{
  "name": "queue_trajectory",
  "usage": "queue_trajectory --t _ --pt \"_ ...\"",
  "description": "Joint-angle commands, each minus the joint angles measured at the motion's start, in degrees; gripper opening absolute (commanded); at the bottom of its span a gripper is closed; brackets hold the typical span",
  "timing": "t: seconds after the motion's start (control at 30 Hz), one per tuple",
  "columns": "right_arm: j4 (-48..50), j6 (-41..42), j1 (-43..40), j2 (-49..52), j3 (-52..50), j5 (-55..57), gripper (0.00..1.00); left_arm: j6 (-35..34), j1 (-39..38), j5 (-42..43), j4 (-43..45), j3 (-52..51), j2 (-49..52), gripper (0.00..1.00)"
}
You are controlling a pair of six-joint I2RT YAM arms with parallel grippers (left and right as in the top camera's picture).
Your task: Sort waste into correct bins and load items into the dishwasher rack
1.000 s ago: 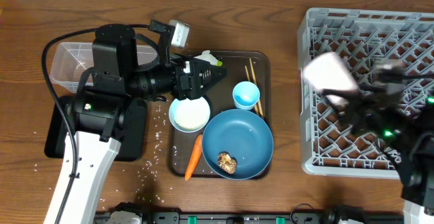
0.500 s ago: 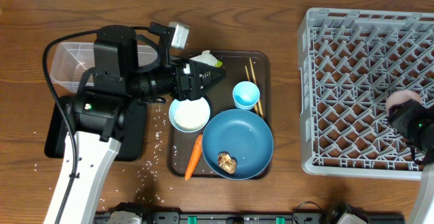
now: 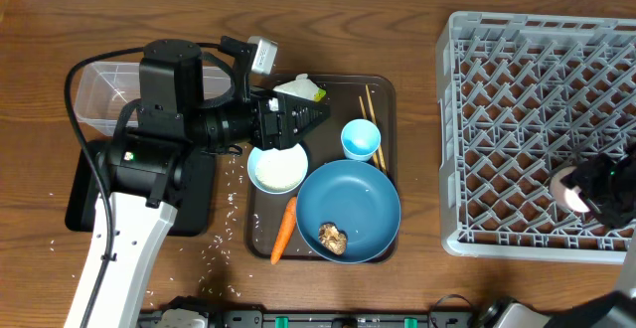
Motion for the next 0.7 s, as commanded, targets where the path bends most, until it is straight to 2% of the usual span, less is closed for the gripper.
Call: queue_trajectory --t 0.0,0.17,0.37,0.47,0.67 --pt "0.4 0.1 -0.5 0.0 1.2 -2.3 0.75 1.7 0.3 -1.6 -0.3 0.5 0.1 0.78" --pt "-4.8 -1.2 -0.4 -0.2 8.8 -5.1 0.80 4.3 -0.1 -8.2 -4.0 0.5 0.7 0.79" --pt "-6.3 -8.6 1.8 -4.4 14.4 -30.1 0.79 7.5 -5.8 -21.8 -7.4 0.0 4.3 0.79" --pt "-4.7 -8.0 4.9 -7.3 14.3 -31.2 0.79 9.7 -10.2 -26.8 -7.4 -0.1 8.2 0.79" --pt "-3.9 -7.4 12.0 -9.6 14.3 -30.5 0.81 10.2 -17.2 -44.1 -6.8 -0.1 19.2 0.79"
